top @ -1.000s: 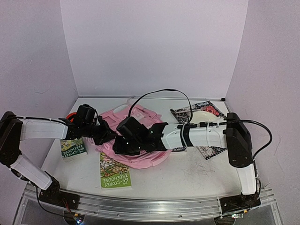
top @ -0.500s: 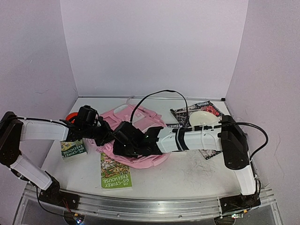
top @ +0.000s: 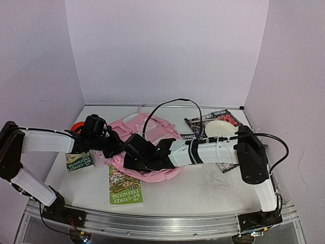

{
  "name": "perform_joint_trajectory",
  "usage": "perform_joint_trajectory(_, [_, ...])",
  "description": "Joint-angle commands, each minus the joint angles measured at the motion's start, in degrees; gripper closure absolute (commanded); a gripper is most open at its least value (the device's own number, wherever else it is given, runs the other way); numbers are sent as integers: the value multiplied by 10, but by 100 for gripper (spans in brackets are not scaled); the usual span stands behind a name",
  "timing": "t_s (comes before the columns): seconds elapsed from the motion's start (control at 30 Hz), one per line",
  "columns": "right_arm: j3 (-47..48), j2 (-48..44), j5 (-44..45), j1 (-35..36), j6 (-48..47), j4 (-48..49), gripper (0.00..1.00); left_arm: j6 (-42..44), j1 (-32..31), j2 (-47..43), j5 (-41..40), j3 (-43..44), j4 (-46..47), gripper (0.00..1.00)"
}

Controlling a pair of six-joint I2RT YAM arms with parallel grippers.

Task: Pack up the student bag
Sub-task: Zip the upper front pocket of the student bag, then pick up the student bag from the upper front pocket.

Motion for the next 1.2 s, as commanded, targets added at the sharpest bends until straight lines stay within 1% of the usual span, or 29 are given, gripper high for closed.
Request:
perform_joint_trajectory(0.0, [-35, -25, 21, -17, -29, -20, 100, 29, -11, -25, 20, 10, 30, 100])
perform_joint_trajectory(0.13, [-84, -70, 16, -17, -47, -20, 100, 52, -6, -21, 10, 22, 11, 100])
perform_joint_trajectory(0.2, [-94, -85, 10, -17, -60, -15, 100, 57, -6, -19, 13, 26, 10, 100])
perform_joint_trajectory(0.23, [-96, -91, 5, -17, -71, -9, 98, 59, -6, -17, 16, 27, 9, 100])
perform_joint_trajectory(0.33, [-91, -104, -3, -16, -105, -2, 91, 77, -6, -14, 16, 33, 1, 100])
perform_joint_trajectory(0.4, [-94, -115, -1, -16, -118, -2, 89, 88, -6, -16, 7, 38, -17, 100])
perform_joint_trajectory(0.43, [-96, -121, 1, -17, -124, -2, 85, 93, -6, -17, 6, 40, -22, 100])
perform_joint_trajectory(0.57, [-92, -122, -1, -16, -128, -2, 75, 99, -6, -12, 21, 46, -22, 100])
perform_joint_trajectory(0.67, [-71, -111, 2, -14, -125, -5, 70, 100, -6, -9, 25, 46, -22, 100])
perform_joint_trajectory(0.8, [-11, -70, 30, -6, -92, -65, 65, 93, -8, -5, 29, 48, -18, 100])
perform_joint_trajectory(0.87, [5, -59, 43, -4, -72, -77, 63, 91, -9, -5, 31, 51, -16, 100])
perform_joint_trajectory(0.93, [15, -51, 64, 2, -61, -84, 58, 88, -10, -5, 31, 50, -13, 100])
perform_joint_trajectory(1.07, [27, -45, 99, 8, -60, -94, 50, 92, -11, 0, 40, 47, -8, 100])
perform_joint_trajectory(1.13, [22, -53, 109, 8, -72, -94, 46, 102, -11, -2, 39, 43, -9, 96])
perform_joint_trajectory(1.17, [17, -60, 112, 8, -81, -94, 44, 113, -11, -6, 33, 41, -11, 93])
